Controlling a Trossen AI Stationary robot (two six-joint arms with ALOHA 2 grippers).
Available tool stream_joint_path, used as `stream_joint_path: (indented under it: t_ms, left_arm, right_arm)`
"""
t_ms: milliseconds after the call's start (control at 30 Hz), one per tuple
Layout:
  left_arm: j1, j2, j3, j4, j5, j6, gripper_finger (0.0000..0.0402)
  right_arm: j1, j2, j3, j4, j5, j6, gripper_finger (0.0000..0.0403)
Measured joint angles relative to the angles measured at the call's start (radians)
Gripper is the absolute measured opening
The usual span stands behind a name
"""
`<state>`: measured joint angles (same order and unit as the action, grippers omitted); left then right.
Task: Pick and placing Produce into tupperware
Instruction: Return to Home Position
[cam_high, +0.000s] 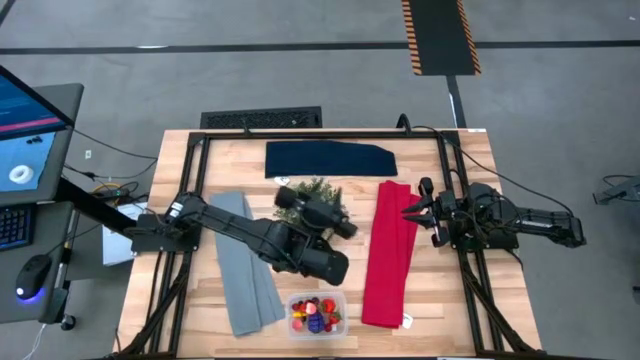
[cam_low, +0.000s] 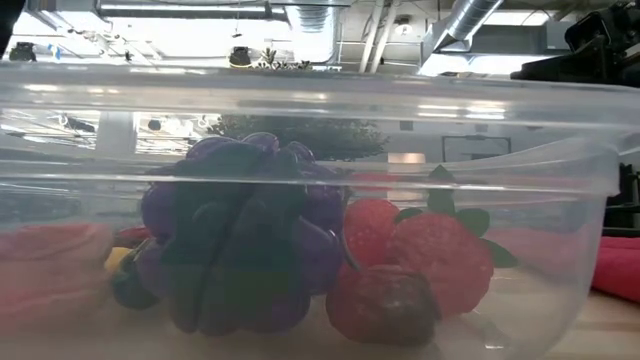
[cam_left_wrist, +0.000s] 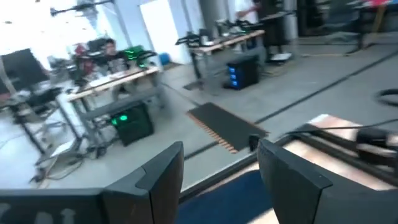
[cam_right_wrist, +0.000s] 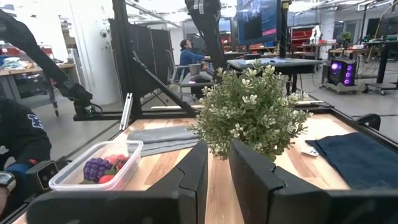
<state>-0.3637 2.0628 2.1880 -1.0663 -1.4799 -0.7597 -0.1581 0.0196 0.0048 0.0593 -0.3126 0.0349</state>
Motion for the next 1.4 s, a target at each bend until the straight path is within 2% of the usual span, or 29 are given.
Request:
stream_joint_path:
  t_ms: [67, 133, 167, 200, 300, 467, 567, 633, 767, 900, 1000, 1067, 1133, 1200, 1267, 1333, 1400]
  left_arm:
    - [0.020, 0.000, 0.000, -0.241, 0.002, -0.235, 0.0197]
    - [0.045, 0.000, -0.005, -0.473, 0.030, -0.565, 0.0197]
    - [0.056, -0.005, -0.034, -0.485, 0.026, -0.674, 0.0197]
    - [0.065, -0.014, -0.077, -0.476, 0.009, -0.679, 0.0197]
    - [0.064, -0.026, -0.155, -0.380, -0.070, -0.635, 0.0197]
    - [0.061, -0.033, -0.164, -0.329, -0.093, -0.669, 0.0197]
    - [0.065, -0.033, -0.164, -0.155, -0.100, -0.615, 0.0197]
    - [0.074, -0.033, -0.161, 0.005, -0.105, -0.472, 0.0197]
    - [0.115, -0.038, -0.095, 0.227, -0.061, -0.055, 0.0197]
    - [0.157, -0.037, -0.050, 0.405, 0.098, 0.184, 0.0197]
    - [0.181, -0.037, -0.049, 0.658, 0.314, 0.457, 0.0197]
    - [0.199, -0.034, -0.049, 0.867, 0.523, 0.663, 0.0197]
    - [0.211, -0.037, -0.047, 0.988, 0.807, 0.804, 0.0197]
    - [0.212, -0.038, -0.047, 1.015, 1.074, 0.918, 0.0197]
    - [0.204, -0.038, -0.047, 0.952, 1.262, 0.965, 0.0197]
    - [0.192, -0.032, -0.049, 0.903, 1.357, 0.989, 0.0197]
    - [0.186, -0.032, -0.049, 0.826, 1.367, 0.972, 0.0197]
  right_arm:
    - [0.000, 0.000, 0.000, 0.000, 0.000, 0.000, 0.0092]
    - [0.000, 0.000, 0.000, 0.000, 0.000, 0.000, 0.0092]
    - [0.000, 0.000, 0.000, 0.000, 0.000, 0.000, 0.0092]
    - [0.000, 0.000, 0.000, 0.000, 0.000, 0.000, 0.0092]
    - [0.000, 0.000, 0.000, 0.000, 0.000, 0.000, 0.0092]
    - [0.000, 0.000, 0.000, 0.000, 0.000, 0.000, 0.0092]
    - [0.000, 0.000, 0.000, 0.000, 0.000, 0.000, 0.0092]
    - [0.000, 0.000, 0.000, 0.000, 0.000, 0.000, 0.0092]
    - [0.000, 0.000, 0.000, 0.000, 0.000, 0.000, 0.0092]
    - [0.000, 0.000, 0.000, 0.000, 0.000, 0.000, 0.0092]
    - [0.000, 0.000, 0.000, 0.000, 0.000, 0.000, 0.0092]
    - [0.000, 0.000, 0.000, 0.000, 0.000, 0.000, 0.0092]
    - [0.000, 0.000, 0.000, 0.000, 0.000, 0.000, 0.0092]
    - [0.000, 0.000, 0.000, 0.000, 0.000, 0.000, 0.0092]
    - [0.000, 0.000, 0.000, 0.000, 0.000, 0.000, 0.0092]
    - [0.000, 0.000, 0.000, 0.000, 0.000, 0.000, 0.0092]
    - [0.000, 0.000, 0.000, 0.000, 0.000, 0.000, 0.0092]
